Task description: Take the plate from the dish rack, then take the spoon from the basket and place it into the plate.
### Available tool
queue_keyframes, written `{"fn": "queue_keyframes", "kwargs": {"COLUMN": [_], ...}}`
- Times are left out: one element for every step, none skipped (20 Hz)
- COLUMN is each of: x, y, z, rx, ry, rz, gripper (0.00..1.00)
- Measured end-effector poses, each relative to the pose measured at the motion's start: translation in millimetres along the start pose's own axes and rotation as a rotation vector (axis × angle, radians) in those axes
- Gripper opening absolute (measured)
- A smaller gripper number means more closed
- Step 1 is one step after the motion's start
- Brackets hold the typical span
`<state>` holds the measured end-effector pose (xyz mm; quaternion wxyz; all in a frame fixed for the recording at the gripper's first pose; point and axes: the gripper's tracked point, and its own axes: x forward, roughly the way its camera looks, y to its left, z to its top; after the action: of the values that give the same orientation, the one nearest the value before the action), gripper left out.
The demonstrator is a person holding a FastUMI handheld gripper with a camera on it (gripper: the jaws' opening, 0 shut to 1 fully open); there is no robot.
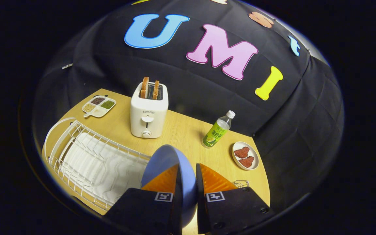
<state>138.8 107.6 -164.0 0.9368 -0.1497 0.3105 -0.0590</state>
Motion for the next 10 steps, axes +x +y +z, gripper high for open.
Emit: {"fn": "queue_keyframes", "kwargs": {"x": [-2.2, -5.2, -10.7, -14.2, -15.5, -18.4, -19.6, -20.7, -19.9, -21.9], "y": [4.1, 3.4, 1.7, 1.1, -0.9, -4.8, -7.3, -9.8, -15.4, -22.4], "z": [0.0, -1.9, -3.4, -8.5, -13.5, -20.2, -23.5, -24.5, -23.2, -23.6], "rx": [-0.035, -0.065, -0.062, -0.042, -0.028, 0.005, 0.041, 0.062, 0.076, 0.094], "ry": [-0.011, -0.012, -0.01, 0.005, 0.026, 0.061, 0.091, 0.109, 0.123, 0.131], "rz": [-0.009, -0.027, -0.044, -0.057, -0.067, -0.075, -0.079, -0.073, -0.078, -0.09], "gripper": [0.22, 0.22, 0.22, 0.22, 0.22, 0.22, 0.22, 0.22, 0.22, 0.22]}}
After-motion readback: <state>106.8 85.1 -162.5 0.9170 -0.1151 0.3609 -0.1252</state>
